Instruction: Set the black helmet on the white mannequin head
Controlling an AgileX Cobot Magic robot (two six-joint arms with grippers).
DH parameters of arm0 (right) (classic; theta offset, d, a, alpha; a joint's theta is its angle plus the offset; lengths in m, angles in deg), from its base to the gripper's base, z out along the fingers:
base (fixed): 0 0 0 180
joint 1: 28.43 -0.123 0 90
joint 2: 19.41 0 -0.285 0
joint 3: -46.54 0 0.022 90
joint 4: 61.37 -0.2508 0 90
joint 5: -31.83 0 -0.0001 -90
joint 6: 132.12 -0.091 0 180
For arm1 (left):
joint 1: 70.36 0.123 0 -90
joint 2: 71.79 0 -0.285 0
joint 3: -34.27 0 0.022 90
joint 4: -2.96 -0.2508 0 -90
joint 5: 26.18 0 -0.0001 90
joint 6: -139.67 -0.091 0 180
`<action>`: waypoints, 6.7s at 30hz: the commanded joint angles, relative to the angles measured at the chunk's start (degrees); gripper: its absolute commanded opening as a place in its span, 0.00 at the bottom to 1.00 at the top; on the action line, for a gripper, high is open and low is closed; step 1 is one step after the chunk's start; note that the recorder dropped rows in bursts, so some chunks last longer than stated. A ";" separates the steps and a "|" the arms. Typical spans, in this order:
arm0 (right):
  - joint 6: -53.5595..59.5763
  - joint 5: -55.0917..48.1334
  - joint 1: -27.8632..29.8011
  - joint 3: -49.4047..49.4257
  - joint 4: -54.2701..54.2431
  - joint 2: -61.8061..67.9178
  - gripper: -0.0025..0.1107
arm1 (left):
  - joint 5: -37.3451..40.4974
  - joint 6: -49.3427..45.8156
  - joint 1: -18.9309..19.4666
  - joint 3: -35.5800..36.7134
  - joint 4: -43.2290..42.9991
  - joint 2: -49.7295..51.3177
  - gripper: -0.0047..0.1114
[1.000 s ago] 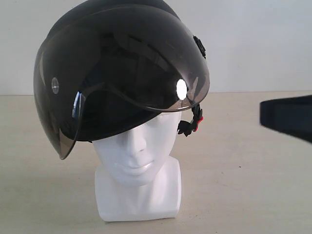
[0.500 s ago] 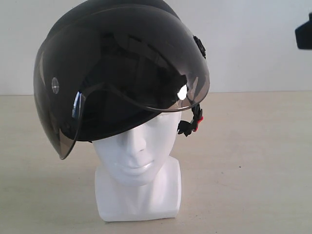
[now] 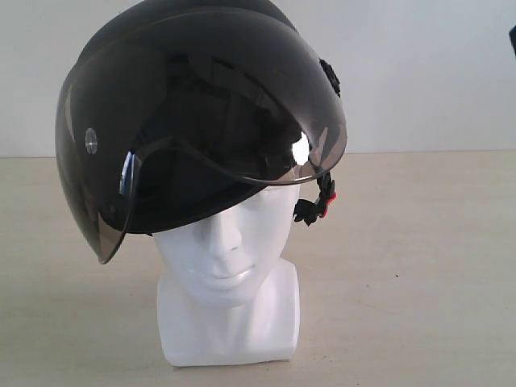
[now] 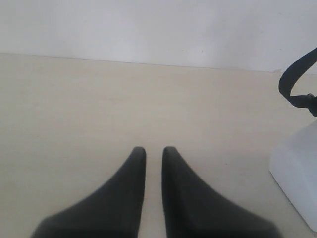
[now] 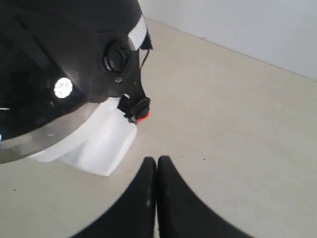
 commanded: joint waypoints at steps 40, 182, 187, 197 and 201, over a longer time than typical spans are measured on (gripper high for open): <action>42.50 3.96 45.24 2.92 -66.96 17.67 0.02 | 0.02 0.51 0.15 0.17 0.16 -0.12 0.15; 41.28 8.93 19.95 -0.56 -59.33 20.62 0.02 | 33.01 -25.03 -17.07 -65.72 47.31 60.59 0.08; 41.39 10.76 19.95 3.03 -59.33 20.17 0.02 | 33.09 -25.03 -17.07 -65.72 47.49 60.92 0.08; 41.51 10.45 19.95 4.24 -59.33 20.05 0.02 | 32.61 -25.03 -17.07 -64.34 47.68 61.67 0.08; 41.51 9.94 19.95 4.31 -59.33 20.05 0.02 | 33.23 -26.06 -17.07 -62.51 49.25 62.81 0.08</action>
